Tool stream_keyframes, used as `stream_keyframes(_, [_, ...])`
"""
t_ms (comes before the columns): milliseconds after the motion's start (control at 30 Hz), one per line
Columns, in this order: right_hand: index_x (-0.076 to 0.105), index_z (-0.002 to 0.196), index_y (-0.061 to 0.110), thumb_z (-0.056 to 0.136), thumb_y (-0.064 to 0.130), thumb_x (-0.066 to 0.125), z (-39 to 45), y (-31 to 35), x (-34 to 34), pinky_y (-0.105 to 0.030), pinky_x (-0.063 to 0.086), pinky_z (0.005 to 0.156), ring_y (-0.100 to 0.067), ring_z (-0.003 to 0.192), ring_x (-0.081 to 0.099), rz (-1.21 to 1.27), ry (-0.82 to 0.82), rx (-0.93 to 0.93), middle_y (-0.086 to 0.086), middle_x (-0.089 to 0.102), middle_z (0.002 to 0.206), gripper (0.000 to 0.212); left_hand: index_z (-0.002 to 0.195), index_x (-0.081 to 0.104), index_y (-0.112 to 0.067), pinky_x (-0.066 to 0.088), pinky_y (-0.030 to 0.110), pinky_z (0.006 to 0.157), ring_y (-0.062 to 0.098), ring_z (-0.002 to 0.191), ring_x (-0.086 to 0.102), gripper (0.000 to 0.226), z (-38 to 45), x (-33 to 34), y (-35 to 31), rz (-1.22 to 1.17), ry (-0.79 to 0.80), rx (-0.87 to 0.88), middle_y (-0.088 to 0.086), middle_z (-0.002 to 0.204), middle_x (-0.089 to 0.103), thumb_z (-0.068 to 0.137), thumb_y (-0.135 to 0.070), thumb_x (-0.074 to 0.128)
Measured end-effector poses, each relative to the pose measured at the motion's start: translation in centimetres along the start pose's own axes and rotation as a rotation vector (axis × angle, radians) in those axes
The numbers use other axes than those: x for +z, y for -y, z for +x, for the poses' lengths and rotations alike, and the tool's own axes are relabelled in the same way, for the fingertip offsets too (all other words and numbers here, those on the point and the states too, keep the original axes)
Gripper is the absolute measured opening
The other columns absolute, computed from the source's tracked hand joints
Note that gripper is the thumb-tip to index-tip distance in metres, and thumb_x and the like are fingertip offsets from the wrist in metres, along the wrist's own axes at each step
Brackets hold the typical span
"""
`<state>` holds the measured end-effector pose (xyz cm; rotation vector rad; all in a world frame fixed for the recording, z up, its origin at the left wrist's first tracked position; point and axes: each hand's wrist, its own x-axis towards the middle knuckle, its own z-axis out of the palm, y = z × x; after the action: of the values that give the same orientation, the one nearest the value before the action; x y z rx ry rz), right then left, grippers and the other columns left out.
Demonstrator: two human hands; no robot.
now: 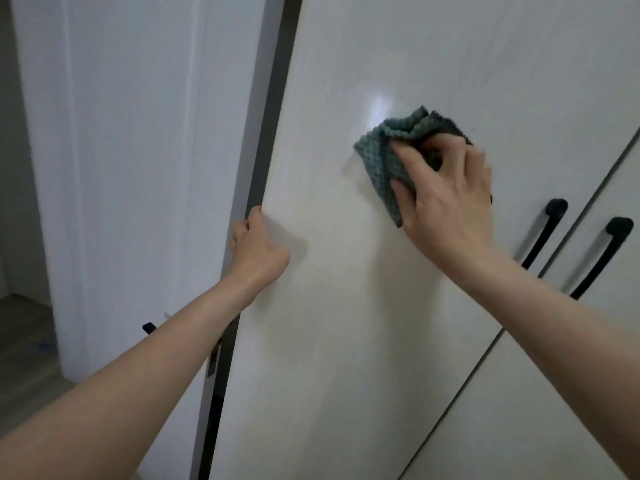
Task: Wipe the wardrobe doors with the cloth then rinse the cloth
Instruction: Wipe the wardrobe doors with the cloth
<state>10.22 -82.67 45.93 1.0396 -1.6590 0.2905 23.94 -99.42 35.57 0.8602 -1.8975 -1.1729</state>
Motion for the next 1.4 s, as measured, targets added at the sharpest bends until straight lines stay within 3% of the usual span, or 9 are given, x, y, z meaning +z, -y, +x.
stream_keyframes(133, [0.059,0.128,0.026,0.085,0.015,0.061,-8.8,1.0,2.6,-0.043,0.032,0.090,-0.033,0.106,0.039,0.003,0.015,-0.095,-0.011,0.040,0.123,0.045,0.143,0.027,-0.018,0.039,0.043,0.105,0.029,0.123,0.034,0.069,0.0,0.1,-0.6,0.006,0.017,-0.029,-0.003,0.118,0.026,0.079,-0.001,0.049])
stream_keyframes(300, [0.068,0.114,0.025,0.061,0.008,0.071,-20.5,1.0,4.9,-0.039,0.035,0.091,-0.028,0.112,0.044,-0.035,0.236,-0.329,-0.006,0.044,0.121,0.055,0.143,0.025,-0.017,0.040,0.042,0.104,0.028,0.124,0.034,0.071,0.1,0.0,-0.6,0.012,0.030,-0.026,0.001,0.127,0.028,0.078,0.000,0.049])
stream_keyframes(467, [0.059,0.127,0.027,0.084,0.023,0.066,-11.2,-0.5,2.5,-0.044,0.031,0.082,-0.034,0.105,0.039,-0.023,0.046,-0.097,-0.012,0.037,0.120,0.044,0.139,0.021,-0.015,0.033,0.033,0.092,0.022,0.117,0.026,0.066,0.5,1.0,-0.3,0.066,0.000,0.013,0.001,0.126,0.024,0.080,-0.005,0.047])
stream_keyframes(567, [0.044,0.140,0.029,0.096,0.032,0.051,-5.6,-1.7,0.8,-0.046,0.026,0.093,-0.032,0.118,0.028,-0.050,0.003,0.054,-0.011,0.029,0.133,0.045,0.136,0.023,-0.012,0.037,0.038,0.097,0.024,0.124,0.025,0.062,0.5,1.3,-0.3,0.081,-0.021,0.007,0.001,0.130,0.025,0.083,-0.016,0.053])
stream_keyframes(667, [0.045,0.140,0.025,0.094,0.023,0.053,-6.1,-1.3,0.7,-0.044,0.024,0.097,-0.032,0.120,0.028,-0.063,-0.011,0.055,-0.011,0.027,0.134,0.046,0.148,0.011,-0.010,0.031,0.047,0.110,0.027,0.135,0.018,0.081,0.2,1.7,-0.2,0.098,-0.024,0.017,0.005,0.144,0.020,0.086,-0.032,0.059])
stream_keyframes(900, [0.052,0.115,0.022,0.067,0.012,0.081,-21.9,-3.7,1.9,-0.042,0.034,0.085,-0.033,0.104,0.042,-0.063,0.203,-0.138,-0.011,0.043,0.119,0.058,0.155,0.005,-0.009,0.005,0.044,0.121,0.027,0.148,-0.003,0.089,-4.2,4.6,-2.7,0.235,-0.244,0.517,0.012,0.160,-0.001,0.086,-0.023,0.061])
stream_keyframes(1100, [0.056,0.108,0.022,0.081,0.026,0.063,-25.2,-10.3,-0.8,-0.041,0.035,0.084,-0.031,0.099,0.044,-0.067,0.203,-0.077,-0.009,0.044,0.111,0.028,0.142,0.036,-0.010,0.022,0.025,0.106,0.020,0.123,0.031,0.066,-8.4,10.4,-8.3,0.142,-0.136,0.740,0.006,0.136,0.034,0.082,-0.026,0.060])
stream_keyframes(1233, [0.052,0.115,0.025,0.088,0.041,0.049,-24.1,-15.8,-2.8,-0.046,0.041,0.081,-0.035,0.095,0.045,-0.113,0.136,0.018,-0.012,0.041,0.110,0.031,0.133,0.045,-0.012,0.041,0.033,0.100,0.016,0.113,0.043,0.053,-10.7,13.8,-11.3,0.024,-0.033,0.846,-0.002,0.125,0.042,0.084,-0.021,0.063])
stream_keyframes(1400, [0.048,0.131,0.021,0.096,0.043,0.046,-16.7,-23.2,-6.0,-0.047,0.034,0.086,-0.038,0.101,0.040,-0.297,-0.085,0.130,-0.023,0.041,0.114,0.041,0.135,0.043,-0.010,0.039,0.038,0.104,0.018,0.117,0.040,0.056,-12.0,17.3,-16.0,0.044,-0.039,0.922,0.001,0.130,0.041,0.085,-0.026,0.061])
